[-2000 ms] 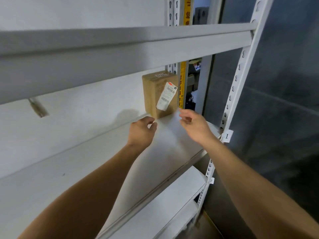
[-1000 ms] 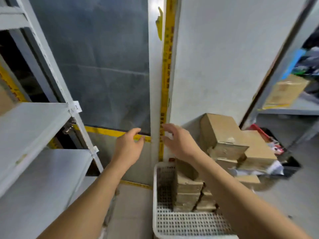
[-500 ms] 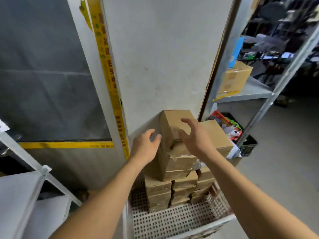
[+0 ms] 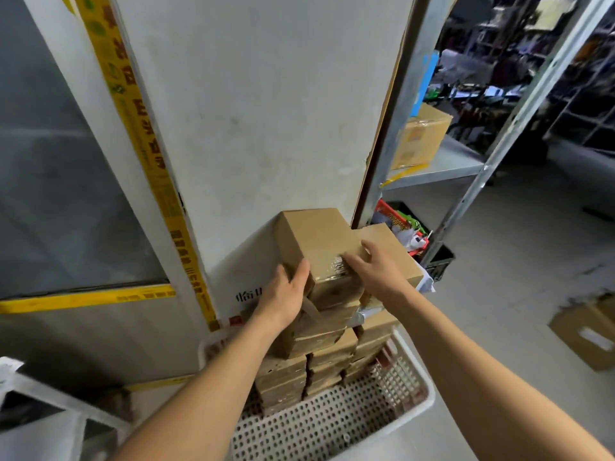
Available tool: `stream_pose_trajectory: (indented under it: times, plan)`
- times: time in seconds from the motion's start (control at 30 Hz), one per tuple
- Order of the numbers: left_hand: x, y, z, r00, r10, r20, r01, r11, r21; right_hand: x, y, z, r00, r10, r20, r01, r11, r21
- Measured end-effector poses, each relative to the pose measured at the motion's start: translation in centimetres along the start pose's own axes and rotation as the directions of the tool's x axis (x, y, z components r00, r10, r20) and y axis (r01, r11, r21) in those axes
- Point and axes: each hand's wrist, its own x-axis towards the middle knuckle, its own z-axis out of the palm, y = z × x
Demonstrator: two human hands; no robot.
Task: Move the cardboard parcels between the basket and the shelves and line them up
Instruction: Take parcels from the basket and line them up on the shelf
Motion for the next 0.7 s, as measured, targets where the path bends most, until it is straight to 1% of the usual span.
stream_pose_trajectory:
  times: [0.13, 0.2, 0.27, 0.33, 0.4, 0.47, 0.5, 0.53, 0.63, 0.67, 0.7]
  plan:
    - [0.3, -0.2, 0.6, 1.000, 0.020, 0.019, -0.019, 0.999, -0.033, 0.1, 0.8, 0.2, 0.999, 0.018, 0.039, -0.024, 0.989, 0.148]
    - [-0.2, 0.3, 1.0, 0.999, 0.046, -0.001, -0.046, 0.998, -0.048, -0.1, 1.0, 0.0, 1.000, -0.011, 0.024, 0.006, 0.982, 0.190]
    - [-1.1, 1.1, 1.2, 0.995, 0.087, -0.045, -0.091, 0.991, -0.101, -0.2, 1.0, -0.4, 0.998, -0.057, -0.003, 0.056, 0.974, 0.221]
    - [-2.1, 1.8, 1.1, 0.986, 0.135, -0.101, -0.152, 0.972, -0.181, -0.4, 1.0, -0.7, 0.996, -0.093, -0.001, 0.090, 0.964, 0.249]
    - [-3.1, 2.4, 0.7, 0.976, 0.154, -0.154, -0.190, 0.947, -0.260, -0.9, 0.8, -1.1, 0.991, -0.121, 0.047, 0.103, 0.951, 0.291]
    - [-3.8, 2.7, 0.2, 0.964, 0.162, -0.212, -0.219, 0.934, -0.281, -1.3, 0.2, -1.5, 0.982, -0.158, 0.106, 0.116, 0.938, 0.325]
    - [-4.2, 2.9, 0.0, 0.951, 0.172, -0.256, -0.239, 0.935, -0.261, -1.5, -0.1, -1.6, 0.975, -0.181, 0.131, 0.131, 0.939, 0.318]
    - [-4.5, 3.1, -0.2, 0.935, 0.177, -0.307, -0.246, 0.948, -0.203, -1.9, -0.5, -1.6, 0.968, -0.207, 0.141, 0.158, 0.943, 0.294]
    - [-5.8, 4.3, -0.6, 0.876, 0.196, -0.441, -0.204, 0.979, 0.029, -3.2, -1.2, -1.4, 0.940, -0.338, 0.056, 0.331, 0.938, 0.104]
    - [-6.2, 4.6, -0.7, 0.851, 0.227, -0.474, -0.205, 0.974, 0.099, -3.7, -1.4, -1.2, 0.921, -0.385, 0.055, 0.379, 0.921, 0.092]
    - [-6.5, 4.8, -0.6, 0.827, 0.269, -0.494, -0.213, 0.963, 0.168, -4.2, -1.7, -1.0, 0.905, -0.418, 0.076, 0.408, 0.905, 0.119]
